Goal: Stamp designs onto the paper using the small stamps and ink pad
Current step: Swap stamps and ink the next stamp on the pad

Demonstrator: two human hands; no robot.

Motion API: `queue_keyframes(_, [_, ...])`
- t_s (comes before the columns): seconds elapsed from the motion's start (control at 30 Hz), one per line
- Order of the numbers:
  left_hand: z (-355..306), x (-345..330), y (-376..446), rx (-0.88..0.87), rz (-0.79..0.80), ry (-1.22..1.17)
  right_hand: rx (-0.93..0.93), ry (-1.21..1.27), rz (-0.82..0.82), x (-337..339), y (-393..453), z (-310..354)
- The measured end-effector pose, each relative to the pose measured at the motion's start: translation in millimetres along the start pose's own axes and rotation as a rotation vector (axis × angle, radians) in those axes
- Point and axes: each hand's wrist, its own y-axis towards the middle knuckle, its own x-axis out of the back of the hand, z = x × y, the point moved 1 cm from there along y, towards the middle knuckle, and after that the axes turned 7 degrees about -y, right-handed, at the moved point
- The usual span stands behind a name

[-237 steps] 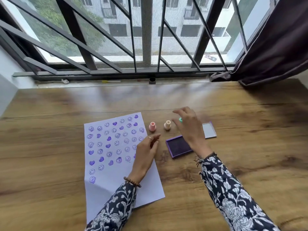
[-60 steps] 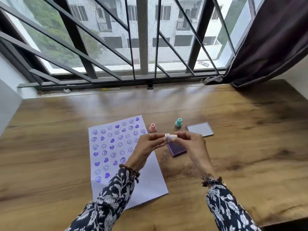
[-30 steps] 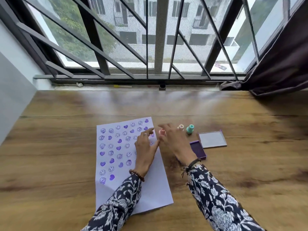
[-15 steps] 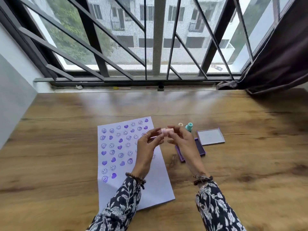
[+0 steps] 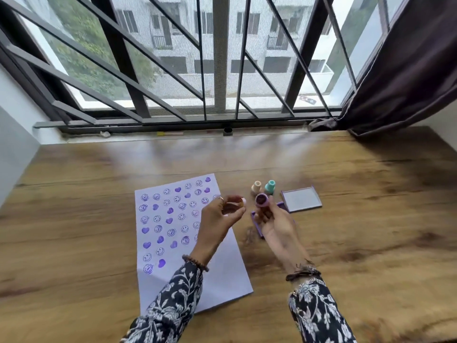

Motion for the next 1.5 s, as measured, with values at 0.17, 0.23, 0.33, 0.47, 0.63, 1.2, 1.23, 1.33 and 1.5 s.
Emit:
queue_keyframes(0.17, [25.2, -1.4, -5.0, -0.115, 0.147, 0.507, -0.122, 0.125, -0.028, 21.0, -1.2, 0.9])
queue_keyframes(0.23, [31.0, -4.2, -6.1, -0.102, 0.158, 0.567, -0.107, 0.106, -0.042, 29.3, -1.1, 0.0])
queue_keyframes(0.33, [33.3, -8.9, -6.0, -0.092, 0.164, 0.593, -0.034, -0.013, -0.056, 41.4, -0.8, -0.6])
queue_keyframes(0.47, [36.9, -16.0, -4.9, -0.087, 0.226, 0.682, 0.202, -0.588, -0.147, 54.3, -3.9, 0.6])
queue_keyframes(0.63, [41.3, -26.6, -3.6, -0.087, 0.257, 0.824, 0.602, -1.372, -0.150, 55.0, -9.8, -2.0])
queue_keyframes(1.2, [47.1, -29.5, -2.8, -0.094, 0.147, 0.739, 0.367, -1.791, 0.063, 22.0, 21.1, 27.3])
queue_keyframes(1.23, [47.2, -29.6, -3.2, -0.091, 0.149, 0.740, 0.358, -1.820, 0.068, 20.4, 21.6, 27.7])
queue_keyframes(1.33, [46.5, -29.8, -4.5, -0.079, 0.162, 0.747, 0.399, -1.850, 0.067, 21.0, 16.9, 21.2])
queue_keyframes(1.5, [38.9, -24.9, -7.1, -0.051, 0.305, 0.758, 0.395, -1.693, -0.027, 32.1, 7.6, 14.8])
